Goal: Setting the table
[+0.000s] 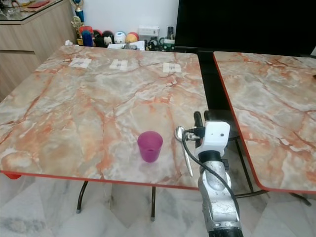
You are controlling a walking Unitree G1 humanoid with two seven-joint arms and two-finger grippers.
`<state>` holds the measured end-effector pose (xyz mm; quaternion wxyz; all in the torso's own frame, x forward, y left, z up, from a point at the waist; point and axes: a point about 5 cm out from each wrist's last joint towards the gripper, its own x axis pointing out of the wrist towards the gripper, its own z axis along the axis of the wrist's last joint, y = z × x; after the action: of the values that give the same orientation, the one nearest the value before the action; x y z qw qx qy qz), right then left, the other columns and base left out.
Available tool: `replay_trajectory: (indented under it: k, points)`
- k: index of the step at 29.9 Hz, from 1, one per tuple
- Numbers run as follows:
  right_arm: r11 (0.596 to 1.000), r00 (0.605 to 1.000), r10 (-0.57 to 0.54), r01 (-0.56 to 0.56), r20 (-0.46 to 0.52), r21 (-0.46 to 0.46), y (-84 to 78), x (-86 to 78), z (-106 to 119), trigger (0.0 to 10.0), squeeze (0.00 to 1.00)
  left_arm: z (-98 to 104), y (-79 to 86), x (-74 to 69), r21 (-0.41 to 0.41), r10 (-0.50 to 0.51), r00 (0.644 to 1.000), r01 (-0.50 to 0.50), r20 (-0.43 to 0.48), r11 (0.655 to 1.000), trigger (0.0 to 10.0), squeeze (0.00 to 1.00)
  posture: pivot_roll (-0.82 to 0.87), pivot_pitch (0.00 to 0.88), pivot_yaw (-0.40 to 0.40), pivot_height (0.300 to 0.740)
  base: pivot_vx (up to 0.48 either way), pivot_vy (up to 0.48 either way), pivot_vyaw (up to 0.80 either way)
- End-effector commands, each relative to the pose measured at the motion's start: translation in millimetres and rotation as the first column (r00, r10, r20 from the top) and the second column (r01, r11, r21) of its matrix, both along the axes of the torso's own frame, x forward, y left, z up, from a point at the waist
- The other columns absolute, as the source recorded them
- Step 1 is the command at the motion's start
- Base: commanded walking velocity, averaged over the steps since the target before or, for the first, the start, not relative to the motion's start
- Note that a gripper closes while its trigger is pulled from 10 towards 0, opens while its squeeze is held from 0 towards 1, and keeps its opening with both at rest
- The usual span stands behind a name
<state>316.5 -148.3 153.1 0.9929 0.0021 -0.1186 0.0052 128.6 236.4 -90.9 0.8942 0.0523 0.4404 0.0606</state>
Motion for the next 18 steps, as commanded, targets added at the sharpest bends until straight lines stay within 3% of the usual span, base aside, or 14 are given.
replay_trajectory:
  k: [1,5,18]
  points:
    - [1.000,1.000,0.001,-0.002,-0.026,-0.025,-2.9,-1.6,-4.7,10.0,0.00,-3.0,-0.9,-6.6,0.000,0.008,0.999,-0.008,-0.031,1.000,10.0,0.00,0.04,0.081,-0.034,0.740,0.000,0.000,0.00]
    - [0.996,0.997,0.066,-0.068,-0.043,-0.060,4.3,-4.8,-9.1,10.0,0.00,-3.1,-1.4,-6.3,-0.001,0.000,0.999,0.000,-0.032,1.000,10.0,0.00,0.03,0.083,-0.032,0.740,0.000,0.000,0.00]
    - [0.996,0.998,0.062,-0.063,-0.008,-0.068,3.7,-2.3,-2.9,10.0,0.00,-2.9,-0.8,-6.2,-0.008,0.013,1.000,-0.013,-0.028,1.000,10.0,0.00,0.04,0.092,-0.034,0.740,0.000,0.000,0.06]
